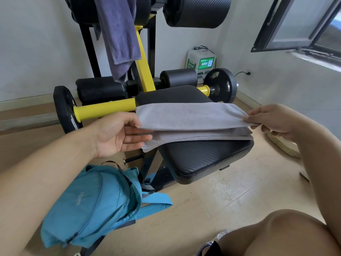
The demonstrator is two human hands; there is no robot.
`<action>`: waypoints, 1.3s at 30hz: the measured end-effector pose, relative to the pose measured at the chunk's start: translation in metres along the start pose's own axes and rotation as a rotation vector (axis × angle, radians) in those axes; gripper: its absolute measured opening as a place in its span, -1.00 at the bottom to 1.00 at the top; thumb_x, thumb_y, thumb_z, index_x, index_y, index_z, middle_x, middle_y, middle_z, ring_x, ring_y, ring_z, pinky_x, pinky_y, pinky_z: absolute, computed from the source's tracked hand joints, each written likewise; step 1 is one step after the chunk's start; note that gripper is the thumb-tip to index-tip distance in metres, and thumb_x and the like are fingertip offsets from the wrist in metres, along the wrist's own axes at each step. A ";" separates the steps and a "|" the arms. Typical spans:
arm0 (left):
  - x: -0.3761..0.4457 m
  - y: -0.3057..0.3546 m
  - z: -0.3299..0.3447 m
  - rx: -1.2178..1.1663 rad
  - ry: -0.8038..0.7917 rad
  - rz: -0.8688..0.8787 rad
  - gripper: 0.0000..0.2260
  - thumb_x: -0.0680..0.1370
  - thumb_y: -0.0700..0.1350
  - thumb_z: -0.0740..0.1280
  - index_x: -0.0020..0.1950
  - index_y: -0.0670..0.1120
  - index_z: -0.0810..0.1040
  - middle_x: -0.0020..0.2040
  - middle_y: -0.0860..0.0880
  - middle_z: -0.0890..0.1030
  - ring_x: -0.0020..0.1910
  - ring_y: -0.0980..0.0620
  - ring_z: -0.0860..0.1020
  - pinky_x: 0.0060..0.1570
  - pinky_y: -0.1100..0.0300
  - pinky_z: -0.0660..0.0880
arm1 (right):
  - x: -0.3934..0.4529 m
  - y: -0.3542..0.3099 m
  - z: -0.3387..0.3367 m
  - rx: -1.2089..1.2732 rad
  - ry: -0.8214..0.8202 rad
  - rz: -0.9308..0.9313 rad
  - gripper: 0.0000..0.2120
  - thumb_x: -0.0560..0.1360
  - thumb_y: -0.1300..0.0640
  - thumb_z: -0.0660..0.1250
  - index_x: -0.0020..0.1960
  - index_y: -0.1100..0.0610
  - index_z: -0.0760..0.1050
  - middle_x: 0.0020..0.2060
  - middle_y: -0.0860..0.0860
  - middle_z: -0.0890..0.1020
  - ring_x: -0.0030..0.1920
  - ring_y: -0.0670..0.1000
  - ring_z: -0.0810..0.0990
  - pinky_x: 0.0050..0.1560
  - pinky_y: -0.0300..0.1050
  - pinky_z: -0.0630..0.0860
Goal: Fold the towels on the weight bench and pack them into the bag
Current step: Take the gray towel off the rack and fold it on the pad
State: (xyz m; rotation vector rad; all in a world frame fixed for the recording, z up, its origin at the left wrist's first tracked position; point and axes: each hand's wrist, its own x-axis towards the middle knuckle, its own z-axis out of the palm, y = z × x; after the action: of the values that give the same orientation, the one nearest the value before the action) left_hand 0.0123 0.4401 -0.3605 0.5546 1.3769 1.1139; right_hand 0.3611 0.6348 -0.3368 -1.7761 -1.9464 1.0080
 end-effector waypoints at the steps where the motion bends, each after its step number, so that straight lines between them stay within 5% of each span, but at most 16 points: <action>1: 0.001 -0.001 0.000 0.037 0.007 -0.021 -0.89 0.58 -0.24 0.28 0.06 -0.13 0.56 -0.11 -0.11 0.74 -0.19 -0.01 0.74 -0.23 0.15 0.66 | 0.000 0.001 0.000 -0.015 -0.014 0.005 -0.85 0.51 0.06 0.48 0.02 0.12 0.64 -0.24 0.06 0.62 -0.38 -0.02 0.32 -0.41 -0.23 0.11; 5: 0.004 -0.008 -0.006 0.233 0.038 -0.101 -0.81 0.56 -0.25 0.37 0.17 -0.17 0.59 -0.13 -0.11 0.75 -0.16 -0.01 0.73 -0.10 0.06 0.68 | -0.001 0.005 0.000 -0.066 -0.044 0.026 -0.74 0.42 -0.03 0.55 0.04 0.05 0.63 -0.23 0.06 0.65 -0.32 0.00 0.38 -0.43 -0.23 0.15; 12: 0.009 -0.010 -0.009 0.355 0.091 -0.105 -0.74 0.40 -0.08 0.55 0.05 -0.09 0.66 -0.06 -0.06 0.70 0.01 -0.05 0.60 0.17 -0.04 0.56 | -0.007 0.005 0.006 -0.058 -0.095 0.086 -0.58 0.44 -0.18 0.50 0.02 0.17 0.65 -0.15 0.07 0.63 -0.22 0.04 0.50 -0.31 -0.13 0.35; 16: 0.013 -0.015 -0.007 0.314 0.046 -0.083 -0.64 0.42 0.03 0.51 0.15 -0.09 0.67 -0.09 -0.06 0.74 -0.05 -0.04 0.64 0.09 0.03 0.52 | -0.007 0.003 0.006 -0.033 -0.093 0.096 -0.56 0.43 -0.18 0.51 0.00 0.21 0.65 -0.18 0.07 0.59 -0.22 0.04 0.47 -0.33 -0.13 0.33; 27: 0.019 -0.015 0.002 0.093 0.083 0.070 -0.78 0.63 -0.21 0.28 0.26 -0.18 0.57 0.07 -0.18 0.73 -0.03 -0.10 0.74 -0.07 0.06 0.66 | -0.012 -0.003 0.004 0.109 -0.031 0.054 -0.72 0.43 -0.07 0.55 -0.21 0.12 0.58 -0.26 0.04 0.54 -0.24 0.04 0.44 -0.33 -0.13 0.28; 36: 0.017 -0.015 0.003 0.077 0.036 0.094 -0.76 0.65 -0.24 0.23 0.28 -0.16 0.57 0.11 -0.20 0.72 0.03 -0.12 0.73 0.10 -0.03 0.59 | -0.010 -0.002 0.002 0.122 -0.100 0.045 -0.75 0.45 0.04 0.55 -0.17 0.12 0.50 -0.41 0.00 0.63 -0.42 -0.03 0.49 -0.47 -0.20 0.19; 39: 0.017 -0.015 0.002 0.069 0.011 0.119 -0.71 0.64 -0.24 0.24 0.32 -0.05 0.57 0.15 -0.16 0.72 0.06 -0.13 0.72 0.12 -0.04 0.60 | -0.010 0.000 0.003 0.083 -0.170 0.069 -0.75 0.45 0.06 0.55 -0.04 0.17 0.56 -0.32 0.06 0.67 -0.46 -0.06 0.50 -0.53 -0.25 0.16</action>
State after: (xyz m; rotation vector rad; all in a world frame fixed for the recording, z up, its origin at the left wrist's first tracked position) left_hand 0.0159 0.4491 -0.3809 0.6885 1.4107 1.1698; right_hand 0.3616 0.6243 -0.3367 -1.7744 -1.9197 1.2822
